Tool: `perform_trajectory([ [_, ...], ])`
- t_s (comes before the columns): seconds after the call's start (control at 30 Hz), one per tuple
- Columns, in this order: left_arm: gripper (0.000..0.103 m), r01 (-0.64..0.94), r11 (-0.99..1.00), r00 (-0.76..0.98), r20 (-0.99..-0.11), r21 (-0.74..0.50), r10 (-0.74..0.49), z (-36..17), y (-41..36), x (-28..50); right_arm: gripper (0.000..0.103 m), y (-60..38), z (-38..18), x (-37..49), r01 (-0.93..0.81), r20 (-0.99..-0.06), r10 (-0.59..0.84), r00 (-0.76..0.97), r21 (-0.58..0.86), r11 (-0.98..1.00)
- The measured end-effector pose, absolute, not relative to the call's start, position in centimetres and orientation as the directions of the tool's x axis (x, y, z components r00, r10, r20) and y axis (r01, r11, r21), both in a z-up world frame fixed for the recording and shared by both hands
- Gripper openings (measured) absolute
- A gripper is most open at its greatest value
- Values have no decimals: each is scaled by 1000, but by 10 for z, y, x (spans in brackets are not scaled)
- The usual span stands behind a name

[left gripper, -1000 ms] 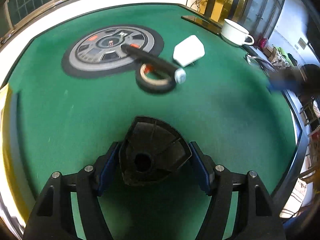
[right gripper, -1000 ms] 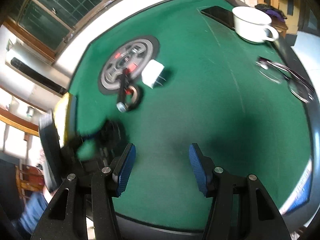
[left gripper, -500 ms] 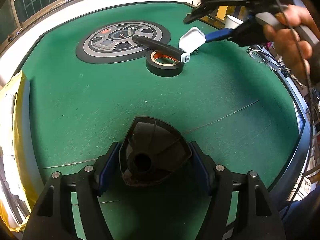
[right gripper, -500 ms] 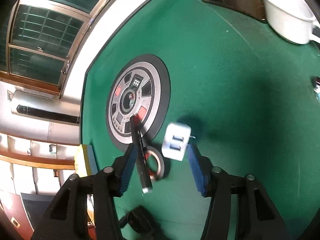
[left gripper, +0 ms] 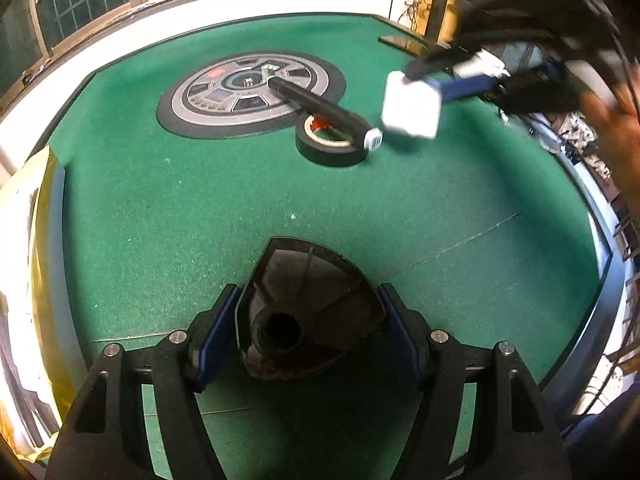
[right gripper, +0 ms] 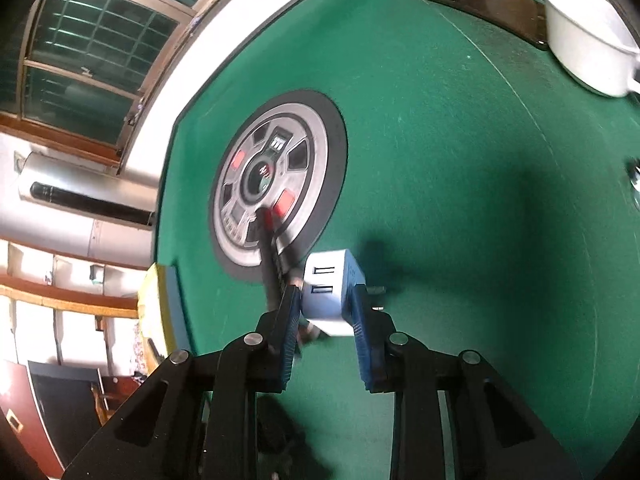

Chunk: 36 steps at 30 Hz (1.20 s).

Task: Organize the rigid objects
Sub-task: 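Grasp the black fan-shaped plastic part with the left tool while the right tool grasps the white plug, then carry the black plastic part and white plug over the tray with both tools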

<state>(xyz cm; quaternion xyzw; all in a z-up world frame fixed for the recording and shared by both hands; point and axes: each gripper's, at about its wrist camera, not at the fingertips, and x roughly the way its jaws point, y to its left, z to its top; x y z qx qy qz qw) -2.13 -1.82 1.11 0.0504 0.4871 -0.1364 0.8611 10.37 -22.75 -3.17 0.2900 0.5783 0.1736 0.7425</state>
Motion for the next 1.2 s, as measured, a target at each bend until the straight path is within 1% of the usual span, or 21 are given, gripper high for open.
perform_trajectory([
  [0.13,68,279,959,501,-844,-53,-193,21,-14,-21,23,-232,-25,76,60,-741,613,274,650,758],
  [0.3,68,262,963,522,-829,-70,-202,34,-3,-24,23,-231,-27,51,48,-742,619,257,649,759],
  [0.5,68,244,967,553,-808,-73,-201,51,13,-31,23,-217,-19,38,16,-734,629,256,654,756],
  [0.7,68,210,975,597,-779,-77,-191,71,37,-38,23,-185,-5,35,-60,-716,650,253,659,749],
  [0.97,68,124,989,662,-734,-87,-147,96,84,-48,23,-137,8,32,-138,-706,669,231,657,741],
  [1.2,68,12,995,690,-719,-101,-82,101,140,-51,23,-89,12,31,-201,-703,687,184,657,726],
])
